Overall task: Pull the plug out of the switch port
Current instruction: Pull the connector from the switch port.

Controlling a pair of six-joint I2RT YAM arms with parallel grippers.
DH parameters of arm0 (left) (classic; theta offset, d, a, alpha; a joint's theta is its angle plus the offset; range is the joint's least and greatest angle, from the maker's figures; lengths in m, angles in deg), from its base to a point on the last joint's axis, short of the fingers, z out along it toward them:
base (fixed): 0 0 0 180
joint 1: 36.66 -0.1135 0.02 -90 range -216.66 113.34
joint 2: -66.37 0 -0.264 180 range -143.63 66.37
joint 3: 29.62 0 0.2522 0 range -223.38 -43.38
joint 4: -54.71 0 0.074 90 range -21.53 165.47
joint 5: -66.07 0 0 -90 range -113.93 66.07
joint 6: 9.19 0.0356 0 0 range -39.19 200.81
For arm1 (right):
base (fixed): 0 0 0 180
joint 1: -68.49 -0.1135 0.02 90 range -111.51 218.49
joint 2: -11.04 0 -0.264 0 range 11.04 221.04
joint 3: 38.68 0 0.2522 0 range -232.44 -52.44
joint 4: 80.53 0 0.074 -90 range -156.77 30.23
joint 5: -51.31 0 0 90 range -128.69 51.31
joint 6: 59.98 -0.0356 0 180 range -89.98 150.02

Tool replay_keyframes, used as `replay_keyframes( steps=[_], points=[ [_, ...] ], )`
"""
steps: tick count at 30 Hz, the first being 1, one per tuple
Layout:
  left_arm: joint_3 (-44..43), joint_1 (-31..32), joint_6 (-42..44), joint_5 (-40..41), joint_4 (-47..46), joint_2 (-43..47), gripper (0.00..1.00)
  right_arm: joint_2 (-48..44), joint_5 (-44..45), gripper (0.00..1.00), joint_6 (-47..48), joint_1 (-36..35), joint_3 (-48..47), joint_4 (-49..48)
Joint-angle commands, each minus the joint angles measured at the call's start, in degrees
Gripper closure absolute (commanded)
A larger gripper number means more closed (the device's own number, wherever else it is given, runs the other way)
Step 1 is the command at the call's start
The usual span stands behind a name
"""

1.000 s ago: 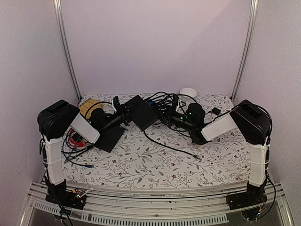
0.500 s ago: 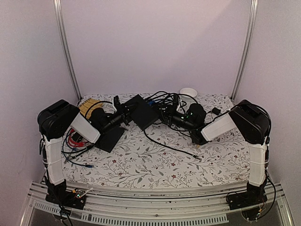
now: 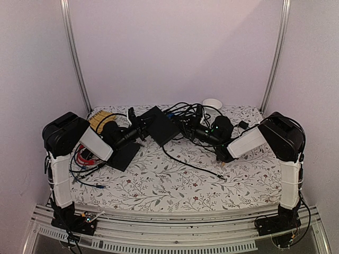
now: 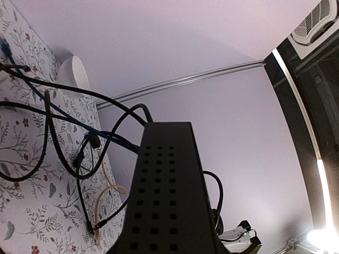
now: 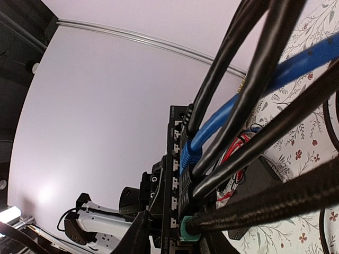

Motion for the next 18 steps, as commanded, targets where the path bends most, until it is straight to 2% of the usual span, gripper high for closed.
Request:
replay_keyframes(
  steps=[1, 18],
  points=[
    [-2.4, 0.7, -0.3, -0.5, -15.8, 1.2, 1.0, 0.8, -0.7, 0.72, -0.2, 0.3, 0.2, -1.8],
    [-3.2, 1.3, -0.2, -0.3, -15.5, 0.6, 1.0, 0.3, -0.7, 0.78, 1.1, 0.0, 0.6, 1.4]
  ],
)
